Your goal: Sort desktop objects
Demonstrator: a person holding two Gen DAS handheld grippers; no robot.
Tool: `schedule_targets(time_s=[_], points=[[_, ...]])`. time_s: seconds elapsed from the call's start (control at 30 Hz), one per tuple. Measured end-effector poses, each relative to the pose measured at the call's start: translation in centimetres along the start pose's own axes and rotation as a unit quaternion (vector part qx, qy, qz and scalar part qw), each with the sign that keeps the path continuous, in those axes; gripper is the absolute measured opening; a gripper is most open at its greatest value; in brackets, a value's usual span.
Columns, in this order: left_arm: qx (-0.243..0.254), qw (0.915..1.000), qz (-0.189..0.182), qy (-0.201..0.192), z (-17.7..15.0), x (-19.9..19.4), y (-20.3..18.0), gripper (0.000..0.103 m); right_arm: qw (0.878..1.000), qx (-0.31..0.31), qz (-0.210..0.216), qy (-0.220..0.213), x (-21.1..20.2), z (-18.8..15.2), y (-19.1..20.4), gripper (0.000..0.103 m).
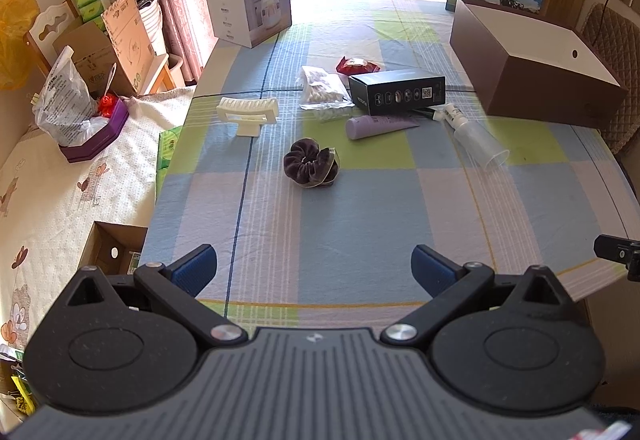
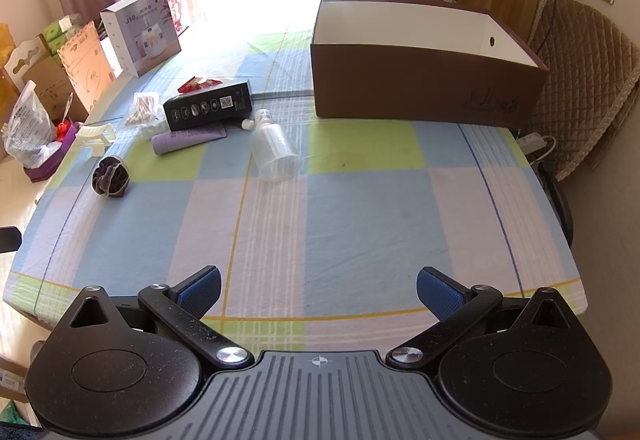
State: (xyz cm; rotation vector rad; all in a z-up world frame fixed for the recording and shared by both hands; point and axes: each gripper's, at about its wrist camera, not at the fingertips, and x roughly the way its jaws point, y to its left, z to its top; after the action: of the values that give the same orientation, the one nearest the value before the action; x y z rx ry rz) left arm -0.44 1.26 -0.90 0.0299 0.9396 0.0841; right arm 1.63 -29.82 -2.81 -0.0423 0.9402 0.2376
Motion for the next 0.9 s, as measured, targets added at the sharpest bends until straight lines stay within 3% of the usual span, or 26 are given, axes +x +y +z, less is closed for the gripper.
schedule_targets(time_s=[0.9], points=[[-0.007, 1.0000, 0.003, 0.004, -0.14, 0.04, 0.16, 0.102, 1.000, -0.011, 0.009, 0.000, 0.50, 0.27, 0.56, 0.101]])
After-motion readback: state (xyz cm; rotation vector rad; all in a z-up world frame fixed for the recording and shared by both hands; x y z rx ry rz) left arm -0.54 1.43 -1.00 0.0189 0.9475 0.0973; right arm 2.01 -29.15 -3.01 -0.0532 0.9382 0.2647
